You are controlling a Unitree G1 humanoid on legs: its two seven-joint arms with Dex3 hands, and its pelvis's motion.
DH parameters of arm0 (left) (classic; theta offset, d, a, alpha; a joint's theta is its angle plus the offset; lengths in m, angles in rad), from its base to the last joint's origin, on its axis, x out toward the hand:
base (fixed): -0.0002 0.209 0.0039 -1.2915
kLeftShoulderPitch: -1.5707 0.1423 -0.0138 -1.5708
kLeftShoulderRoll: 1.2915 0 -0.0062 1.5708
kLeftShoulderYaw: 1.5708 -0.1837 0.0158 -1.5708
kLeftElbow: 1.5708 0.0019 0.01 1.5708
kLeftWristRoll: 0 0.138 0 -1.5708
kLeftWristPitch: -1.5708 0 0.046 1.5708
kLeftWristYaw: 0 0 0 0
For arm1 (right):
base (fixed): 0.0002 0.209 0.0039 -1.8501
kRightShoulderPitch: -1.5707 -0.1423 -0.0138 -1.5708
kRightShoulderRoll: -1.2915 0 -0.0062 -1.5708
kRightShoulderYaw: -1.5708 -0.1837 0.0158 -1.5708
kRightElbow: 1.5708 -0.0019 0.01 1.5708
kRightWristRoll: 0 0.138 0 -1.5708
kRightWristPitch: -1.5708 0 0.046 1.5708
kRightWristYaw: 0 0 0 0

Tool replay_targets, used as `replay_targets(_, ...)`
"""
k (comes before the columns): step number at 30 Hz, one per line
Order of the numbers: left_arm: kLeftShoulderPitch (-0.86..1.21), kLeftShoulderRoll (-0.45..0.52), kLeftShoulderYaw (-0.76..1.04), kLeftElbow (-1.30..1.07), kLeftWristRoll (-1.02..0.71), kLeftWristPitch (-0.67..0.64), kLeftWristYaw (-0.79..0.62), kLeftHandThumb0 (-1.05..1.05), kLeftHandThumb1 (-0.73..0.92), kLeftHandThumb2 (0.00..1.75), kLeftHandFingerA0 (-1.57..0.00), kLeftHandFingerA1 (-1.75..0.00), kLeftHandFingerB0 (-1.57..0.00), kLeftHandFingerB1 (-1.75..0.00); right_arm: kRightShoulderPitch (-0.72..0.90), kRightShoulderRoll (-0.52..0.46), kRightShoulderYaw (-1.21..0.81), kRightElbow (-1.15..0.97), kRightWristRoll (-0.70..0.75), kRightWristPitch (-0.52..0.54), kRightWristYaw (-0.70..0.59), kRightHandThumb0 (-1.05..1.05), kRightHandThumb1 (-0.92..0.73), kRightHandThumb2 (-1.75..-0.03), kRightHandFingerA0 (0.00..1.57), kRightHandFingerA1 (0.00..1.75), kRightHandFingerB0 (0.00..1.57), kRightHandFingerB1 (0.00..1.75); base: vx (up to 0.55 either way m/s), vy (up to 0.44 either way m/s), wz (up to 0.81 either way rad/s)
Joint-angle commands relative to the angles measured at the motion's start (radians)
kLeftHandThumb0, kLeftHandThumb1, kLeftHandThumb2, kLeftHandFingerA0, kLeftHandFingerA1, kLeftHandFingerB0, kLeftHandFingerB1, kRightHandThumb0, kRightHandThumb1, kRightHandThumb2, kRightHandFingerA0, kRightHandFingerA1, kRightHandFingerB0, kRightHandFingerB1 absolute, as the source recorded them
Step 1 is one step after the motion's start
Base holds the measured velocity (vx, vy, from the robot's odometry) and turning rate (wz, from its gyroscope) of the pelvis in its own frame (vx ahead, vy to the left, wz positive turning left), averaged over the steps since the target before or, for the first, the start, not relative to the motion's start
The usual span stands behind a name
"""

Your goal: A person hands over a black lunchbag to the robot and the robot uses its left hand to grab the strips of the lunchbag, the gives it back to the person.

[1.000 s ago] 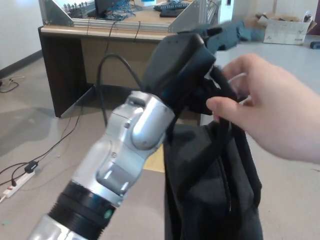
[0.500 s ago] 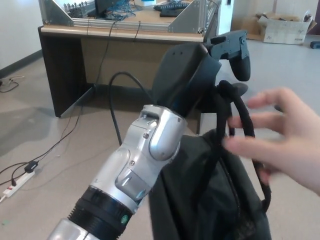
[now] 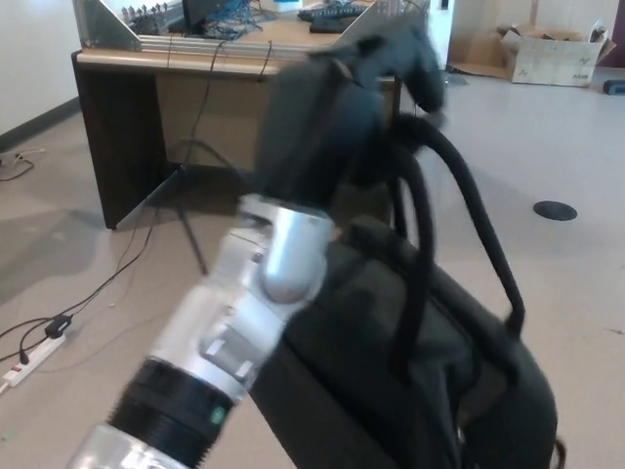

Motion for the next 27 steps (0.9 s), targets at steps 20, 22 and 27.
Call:
replay_targets(20,0.691,0.228,0.369,-0.470,-0.083,-0.333,0.193,-0.22,0.65,0.58,-0.88,-1.75,-0.66,-1.75,0.018,-0.021,0.017,0.007,-0.032,-0.012,-0.042,-0.68,-0.65,-1.03,0.46,0.58,0.38,0.51,0.00,0.000,0.00)
replay_targets(22,0.753,0.227,0.372,-0.456,-0.062,-0.377,0.218,-0.20,0.64,0.57,-0.90,-1.75,-0.65,-1.75,0.013,-0.021,0.017,0.009,-0.033,-0.011,-0.046,-0.65,-0.76,-0.64,0.51,0.44,0.48,0.40,0.00,0.000,0.00)
replay_targets(27,0.924,0.213,0.386,-0.382,-0.033,-0.456,0.281,-0.17,0.63,0.57,-0.92,-1.75,-0.67,-1.74,-0.001,-0.018,0.015,0.009,-0.029,-0.007,-0.045,-0.65,-0.76,-0.63,0.51,0.44,0.48,0.40,0.00,0.000,0.00)
